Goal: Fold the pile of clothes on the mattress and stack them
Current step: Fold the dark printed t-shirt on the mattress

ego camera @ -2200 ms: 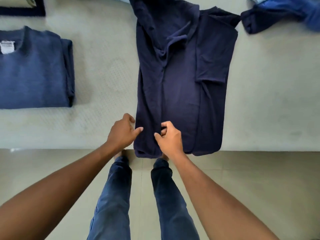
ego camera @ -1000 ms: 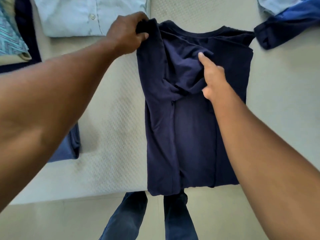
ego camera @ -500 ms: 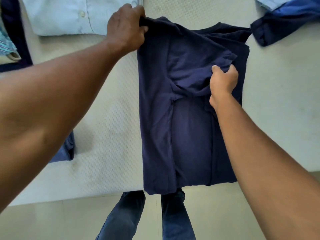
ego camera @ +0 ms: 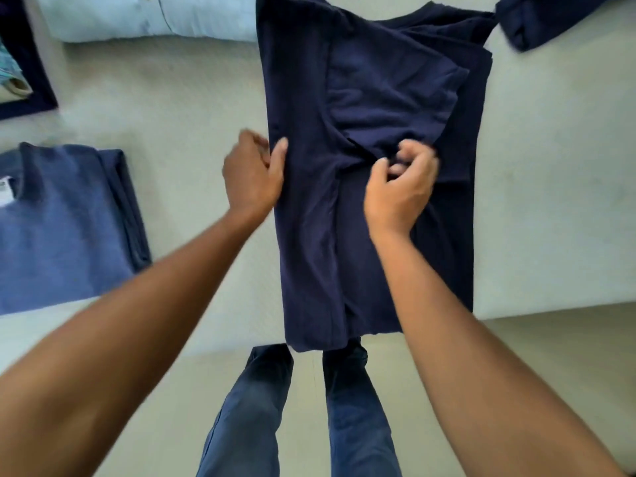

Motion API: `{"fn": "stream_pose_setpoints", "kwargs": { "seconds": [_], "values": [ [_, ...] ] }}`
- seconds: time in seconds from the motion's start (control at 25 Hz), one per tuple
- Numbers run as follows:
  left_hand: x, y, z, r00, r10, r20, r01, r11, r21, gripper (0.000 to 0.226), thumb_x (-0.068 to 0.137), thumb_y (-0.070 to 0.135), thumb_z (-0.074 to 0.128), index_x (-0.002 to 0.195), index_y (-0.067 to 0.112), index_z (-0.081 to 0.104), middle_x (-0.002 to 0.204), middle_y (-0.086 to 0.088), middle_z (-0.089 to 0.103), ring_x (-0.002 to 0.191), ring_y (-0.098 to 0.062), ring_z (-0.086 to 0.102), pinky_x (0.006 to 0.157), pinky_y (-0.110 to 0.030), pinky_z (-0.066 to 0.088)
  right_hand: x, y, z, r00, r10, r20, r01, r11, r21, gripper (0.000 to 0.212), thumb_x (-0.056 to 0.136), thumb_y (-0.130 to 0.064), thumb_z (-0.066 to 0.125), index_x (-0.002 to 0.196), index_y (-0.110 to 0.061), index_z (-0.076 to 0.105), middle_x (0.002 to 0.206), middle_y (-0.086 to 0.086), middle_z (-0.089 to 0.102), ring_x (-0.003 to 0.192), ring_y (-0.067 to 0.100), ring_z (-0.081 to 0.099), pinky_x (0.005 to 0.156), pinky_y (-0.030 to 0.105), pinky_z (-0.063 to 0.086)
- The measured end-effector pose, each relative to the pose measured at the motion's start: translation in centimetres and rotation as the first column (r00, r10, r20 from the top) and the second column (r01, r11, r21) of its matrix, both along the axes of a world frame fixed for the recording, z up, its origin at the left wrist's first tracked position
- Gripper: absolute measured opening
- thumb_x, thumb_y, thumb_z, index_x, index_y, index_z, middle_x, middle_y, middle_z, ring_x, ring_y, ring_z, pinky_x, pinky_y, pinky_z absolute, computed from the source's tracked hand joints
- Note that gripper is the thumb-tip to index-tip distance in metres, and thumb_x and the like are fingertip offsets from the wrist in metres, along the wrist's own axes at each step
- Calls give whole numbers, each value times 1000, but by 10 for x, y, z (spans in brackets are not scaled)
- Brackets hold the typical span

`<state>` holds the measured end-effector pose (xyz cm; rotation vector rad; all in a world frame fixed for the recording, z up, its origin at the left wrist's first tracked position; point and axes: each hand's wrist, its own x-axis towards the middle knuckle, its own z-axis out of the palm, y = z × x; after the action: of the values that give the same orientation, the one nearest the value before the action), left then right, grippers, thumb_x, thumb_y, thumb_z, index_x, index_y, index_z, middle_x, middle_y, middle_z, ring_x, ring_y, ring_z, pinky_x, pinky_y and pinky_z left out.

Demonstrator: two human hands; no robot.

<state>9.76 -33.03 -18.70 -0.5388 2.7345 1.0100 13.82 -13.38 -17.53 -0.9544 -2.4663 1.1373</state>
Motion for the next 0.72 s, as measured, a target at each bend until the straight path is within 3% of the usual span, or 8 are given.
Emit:
{"fn": "stream_pose_setpoints", "kwargs": {
  "seconds": [0.08,0.2,0.28,0.36,0.48,0.6,0.64,0.72],
  "values": [
    [61,2,2,987,23,161,-36,996,79,44,92,60,65,88,17,59,73,8,62,73,-17,62,67,-28,38,39,-22,-4,986,106,127,-90,988,-126,34,85,-23,69,116,-12,61,103,1,64,79,9,62,83,42,56],
    [138,-7,3,934,-5,357,-108,949,297,47,85,61,74,79,15,65,70,-1,69,65,-10,62,63,-36,50,98,-32,-4,891,297,344,-203,937,-284,26,90,-40,71,105,-21,64,81,-11,67,73,8,66,78,41,59],
    [185,-15,5,876,-68,478,-193,858,476,34,82,48,83,87,16,75,79,-4,77,76,-12,72,74,-46,62,139,-32,0,761,444,472,-333,893,-303,26,89,-46,72,88,-23,61,71,-10,63,67,9,63,69,37,56],
    [219,-19,8,815,-147,560,-233,802,550,25,82,31,88,100,17,79,90,-2,80,90,-19,77,85,-51,62,175,-29,1,641,522,562,-444,850,-283,38,89,-46,71,75,-20,48,64,-7,55,61,15,55,59,36,47],
    [244,-21,8,780,-227,583,-189,803,566,28,79,22,90,103,13,78,93,-5,80,91,-24,78,86,-52,63,219,-22,-1,563,561,606,-481,820,-312,45,90,-45,72,70,-19,40,60,-4,48,55,15,47,53,33,38],
    [254,-24,8,768,-288,572,-103,826,554,21,79,19,90,96,14,78,86,-4,80,85,-24,77,80,-46,64,247,-15,-7,456,647,612,-509,753,-417,34,89,-46,72,79,-17,56,64,-4,56,63,18,56,61,36,49],
    [258,-23,8,780,-299,550,-63,837,544,18,80,20,89,94,16,78,84,-2,79,81,-22,77,77,-43,64,255,-12,-6,451,664,597,-511,740,-437,32,91,-44,71,82,-16,57,64,-5,55,64,18,55,64,36,48],
    [268,-19,8,840,-274,469,19,878,478,13,83,23,86,89,18,75,78,1,77,72,-16,73,69,-36,62,269,-7,-6,542,652,530,-488,758,-433,31,94,-38,70,81,-15,54,62,-7,49,60,14,47,63,35,42]
  ]
}}
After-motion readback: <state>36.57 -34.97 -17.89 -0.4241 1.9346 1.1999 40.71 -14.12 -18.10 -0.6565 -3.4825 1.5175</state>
